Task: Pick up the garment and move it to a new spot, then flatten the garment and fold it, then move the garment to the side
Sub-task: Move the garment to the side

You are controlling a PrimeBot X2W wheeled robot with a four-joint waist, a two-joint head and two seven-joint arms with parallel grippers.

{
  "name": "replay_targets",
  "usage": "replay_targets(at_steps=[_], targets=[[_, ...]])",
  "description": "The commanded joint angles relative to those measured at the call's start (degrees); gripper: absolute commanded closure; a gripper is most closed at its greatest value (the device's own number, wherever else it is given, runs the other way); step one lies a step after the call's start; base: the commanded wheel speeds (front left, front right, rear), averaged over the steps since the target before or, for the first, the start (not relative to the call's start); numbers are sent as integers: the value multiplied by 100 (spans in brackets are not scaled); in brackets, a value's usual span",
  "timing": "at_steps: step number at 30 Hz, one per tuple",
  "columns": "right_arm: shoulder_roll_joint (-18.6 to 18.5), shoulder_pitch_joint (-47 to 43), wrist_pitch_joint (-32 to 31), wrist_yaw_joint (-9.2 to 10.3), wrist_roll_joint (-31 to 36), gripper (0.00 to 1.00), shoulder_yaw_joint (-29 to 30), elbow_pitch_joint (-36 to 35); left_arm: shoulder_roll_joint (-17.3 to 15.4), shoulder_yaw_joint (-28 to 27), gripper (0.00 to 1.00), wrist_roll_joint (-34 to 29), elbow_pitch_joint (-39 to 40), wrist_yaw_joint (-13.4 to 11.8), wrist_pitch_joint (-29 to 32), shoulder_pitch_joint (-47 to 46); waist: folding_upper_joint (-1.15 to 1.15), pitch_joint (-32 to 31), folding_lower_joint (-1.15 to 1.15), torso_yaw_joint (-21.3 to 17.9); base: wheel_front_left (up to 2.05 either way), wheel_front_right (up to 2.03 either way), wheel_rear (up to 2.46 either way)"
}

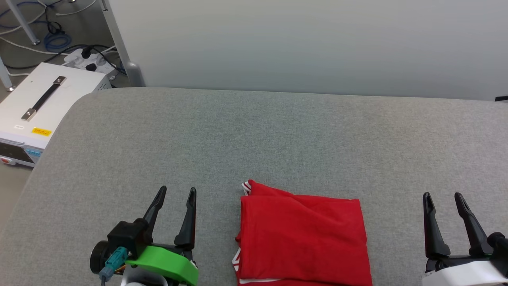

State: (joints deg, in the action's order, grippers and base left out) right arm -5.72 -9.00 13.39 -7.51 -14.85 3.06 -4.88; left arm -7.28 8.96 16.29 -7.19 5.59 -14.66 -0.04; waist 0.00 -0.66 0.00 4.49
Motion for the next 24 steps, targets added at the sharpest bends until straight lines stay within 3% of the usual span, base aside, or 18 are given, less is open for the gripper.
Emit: replay_targets(at_steps=[1,15,19,24], targets=[[-7,-30,29,2,13,0,-10,24,46,-32,0,-59,-21,42,-33,86,0,3,0,10,0,0,0],[-60,-24,-242,2,-76,0,-104,145,178,-81,0,-253,-140,166,-34,11,0,89,0,64,0,0,0],[-252,65,-1136,2,-231,0,-454,226,171,-40,0,-292,-172,177,-34,-61,0,197,0,78,0,0,0],[-472,351,-2829,2,-576,0,-920,292,170,-19,0,-312,-213,184,-34,-144,0,351,0,121,0,0,0]])
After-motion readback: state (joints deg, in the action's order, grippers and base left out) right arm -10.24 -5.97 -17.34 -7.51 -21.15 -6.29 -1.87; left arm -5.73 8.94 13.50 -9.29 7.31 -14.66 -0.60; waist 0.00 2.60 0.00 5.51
